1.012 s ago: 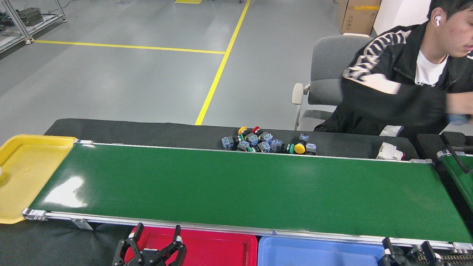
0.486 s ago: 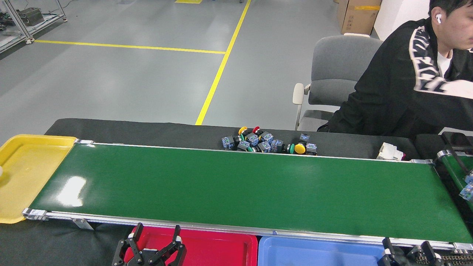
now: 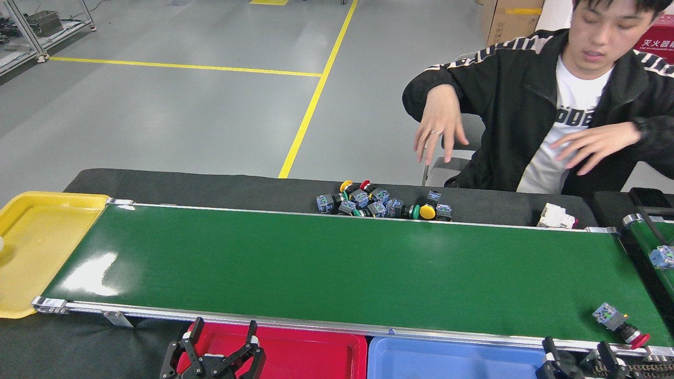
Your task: Pick switch part from conveyor to tray
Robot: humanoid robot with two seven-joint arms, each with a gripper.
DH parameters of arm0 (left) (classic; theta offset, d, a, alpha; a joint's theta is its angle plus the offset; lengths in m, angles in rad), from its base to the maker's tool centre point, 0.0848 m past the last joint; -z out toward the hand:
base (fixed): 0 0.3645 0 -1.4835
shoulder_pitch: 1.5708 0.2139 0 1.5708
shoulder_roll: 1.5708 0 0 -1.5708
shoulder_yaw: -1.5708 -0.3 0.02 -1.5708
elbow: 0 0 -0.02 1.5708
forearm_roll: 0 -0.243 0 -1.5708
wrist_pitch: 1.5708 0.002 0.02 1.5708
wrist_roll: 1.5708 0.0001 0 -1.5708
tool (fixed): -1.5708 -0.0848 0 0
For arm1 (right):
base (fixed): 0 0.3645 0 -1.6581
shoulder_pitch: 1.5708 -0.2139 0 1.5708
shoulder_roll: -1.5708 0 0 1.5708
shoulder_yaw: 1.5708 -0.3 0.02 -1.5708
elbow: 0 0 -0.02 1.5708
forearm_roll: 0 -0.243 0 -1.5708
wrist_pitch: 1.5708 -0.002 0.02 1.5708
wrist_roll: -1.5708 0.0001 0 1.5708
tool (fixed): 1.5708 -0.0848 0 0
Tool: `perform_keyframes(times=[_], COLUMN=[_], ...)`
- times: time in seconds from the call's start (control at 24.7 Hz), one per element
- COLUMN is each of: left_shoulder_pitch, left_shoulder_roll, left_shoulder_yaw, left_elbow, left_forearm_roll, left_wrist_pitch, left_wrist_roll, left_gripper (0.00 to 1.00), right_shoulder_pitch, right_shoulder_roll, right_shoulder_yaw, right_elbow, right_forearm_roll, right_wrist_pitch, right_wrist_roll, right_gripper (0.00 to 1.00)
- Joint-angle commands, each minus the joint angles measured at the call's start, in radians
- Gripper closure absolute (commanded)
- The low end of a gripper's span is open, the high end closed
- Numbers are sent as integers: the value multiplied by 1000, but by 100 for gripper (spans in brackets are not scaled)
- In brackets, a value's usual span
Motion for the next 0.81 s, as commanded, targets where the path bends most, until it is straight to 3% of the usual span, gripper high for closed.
perform_keyframes(times=[0.0,0.12,0.24,0.53,0.77], left_shoulder_pitch=[-2,-1,-2,-13,-9], left_shoulder_roll=[-3,-3,-5,-5,-5], left_shoulder_yaw=[2,4,2,-4,-5], left_elbow=[-13,-13,-13,-12,-12], left_forearm_roll=[1,1,3,3,3], left_wrist_pitch=[7,5,4,4,4], left_wrist_roll=[-6,-49,-49,-40,-40], left_gripper=[0,0,0,0,0], right_shoulder_pitch=[0,14,3,-126,-234], right_shoulder_roll=[-21,-19,-16,-25,-25], right_shoulder_yaw=[-26,-125,-204,-190,-79], right_elbow=[-14,-14,-3,120,229], right_forearm_roll=[-4,-4,-5,9,58], right_wrist_pitch=[-41,-196,-239,-161,-96], right_wrist_roll=[7,39,122,168,185], right_gripper=[1,1,2,2,5])
